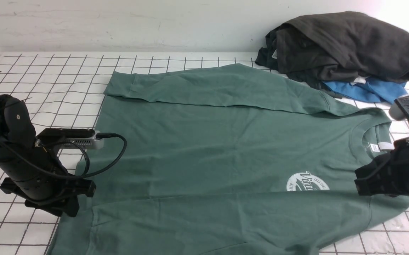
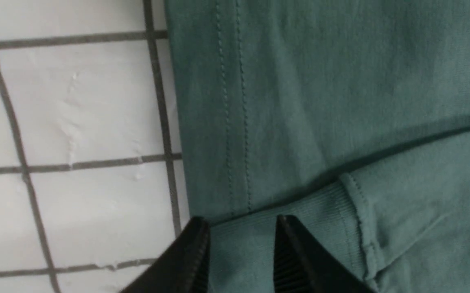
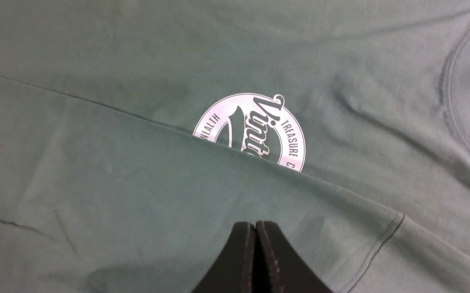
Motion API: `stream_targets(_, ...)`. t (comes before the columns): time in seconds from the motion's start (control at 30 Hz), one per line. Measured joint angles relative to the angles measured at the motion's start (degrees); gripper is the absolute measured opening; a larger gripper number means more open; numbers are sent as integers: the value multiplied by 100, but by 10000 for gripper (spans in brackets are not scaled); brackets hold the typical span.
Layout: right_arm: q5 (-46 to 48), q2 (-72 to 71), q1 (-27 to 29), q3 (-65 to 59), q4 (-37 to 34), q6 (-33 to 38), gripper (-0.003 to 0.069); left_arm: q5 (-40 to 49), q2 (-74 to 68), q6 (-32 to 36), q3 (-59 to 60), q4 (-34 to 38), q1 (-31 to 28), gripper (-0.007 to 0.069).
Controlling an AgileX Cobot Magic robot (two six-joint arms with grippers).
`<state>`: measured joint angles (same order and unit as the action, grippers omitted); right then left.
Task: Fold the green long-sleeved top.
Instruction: Use the left arm to clamp the cuff closest to it
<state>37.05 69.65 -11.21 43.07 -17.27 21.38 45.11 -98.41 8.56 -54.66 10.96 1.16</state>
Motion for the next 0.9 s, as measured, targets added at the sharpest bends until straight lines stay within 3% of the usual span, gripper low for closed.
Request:
stream_targets(0.03, 0, 0, 0, 0, -7, 0, -10, 1, 0, -5, 0, 0, 0, 266)
stream_targets(0.13, 0, 0, 0, 0, -20, 6, -10, -2, 0, -4, 0, 0, 0, 324)
stream_targets(0.23, 0, 0, 0, 0, -25, 17, -10, -27, 0, -6, 0, 0, 0, 322)
stream_targets(0.47, 0, 0, 0, 0, -25, 22, -10, -48, 0, -6, 0, 12, 0, 80)
stream_targets(0.57, 0, 0, 0, 0, -39, 22, -10, -48, 0, -6, 0, 38, 0, 50)
stream_targets(0.63, 0, 0, 0, 0, -39, 22, -10, -43, 0, -6, 0, 44, 0, 69)
stream_targets(0.77, 0, 0, 0, 0, -39, 22, -10, 49, -62, -17, 0, -7, 0, 242)
stream_targets(0.9, 0, 0, 0, 0, -39, 22, -10, 129, -234, -113, 0, -101, 0, 300)
